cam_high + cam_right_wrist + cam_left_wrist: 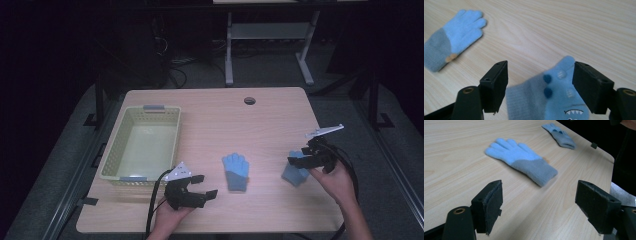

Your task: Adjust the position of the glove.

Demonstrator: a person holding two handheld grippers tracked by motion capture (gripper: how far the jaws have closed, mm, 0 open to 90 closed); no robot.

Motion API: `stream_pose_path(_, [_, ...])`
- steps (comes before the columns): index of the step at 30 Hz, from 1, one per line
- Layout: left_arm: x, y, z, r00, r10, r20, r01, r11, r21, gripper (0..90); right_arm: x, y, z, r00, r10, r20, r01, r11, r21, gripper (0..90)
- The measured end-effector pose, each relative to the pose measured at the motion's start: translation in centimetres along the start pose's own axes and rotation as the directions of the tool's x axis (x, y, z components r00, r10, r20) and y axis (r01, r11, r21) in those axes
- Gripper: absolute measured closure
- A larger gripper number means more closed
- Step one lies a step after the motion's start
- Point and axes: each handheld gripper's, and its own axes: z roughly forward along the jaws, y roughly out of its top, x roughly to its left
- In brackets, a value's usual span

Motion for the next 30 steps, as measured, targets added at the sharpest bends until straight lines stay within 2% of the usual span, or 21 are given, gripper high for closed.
stream_pose_path(2, [0.0,0.0,0.0,1.0,-0.002,0.0,0.002,1.0,-0.001,21.7,-0.1,0.0,0.1,1.0,0.005,-0.001,-0.005,1.0,0.003,29.4])
stream_pose_path(3, [-0.1,0.0,0.0,1.0,-0.003,0.001,0.003,1.0,-0.001,21.7,-0.2,0.0,0.4,1.0,0.008,0.005,-0.008,1.0,0.023,30.8])
stream_pose_path(5, [-0.1,0.0,0.0,1.0,-0.002,0.0,0.002,1.0,-0.001,21.7,-0.4,0.0,0.5,1.0,0.001,0.006,-0.001,1.0,0.029,32.0])
stream_pose_path(6, [-0.1,0.0,0.0,1.0,-0.004,0.001,0.004,1.0,0.0,21.7,-0.6,-0.1,0.8,0.9998,0.014,0.011,-0.015,0.999,0.049,34.2])
stream_pose_path(16, [-0.1,-0.1,0.1,1.0,-0.007,0.006,0.007,1.0,-0.002,21.7,-1.2,-1.2,2.1,0.999,0.023,0.037,-0.028,0.993,0.119,41.1])
stream_pose_path(24, [-0.1,-0.1,0.1,0.9999,-0.01,0.008,0.01,0.9999,0.001,21.7,-1.2,-1.3,2.9,0.9985,0.0,0.055,-0.01,0.983,0.184,48.6])
stream_pose_path(30, [-0.1,-0.1,0.1,0.9999,-0.011,0.008,0.011,0.9999,-0.001,21.7,-0.9,-1.5,3.7,0.9969,-0.017,0.076,-0.002,0.97,0.243,50.2])
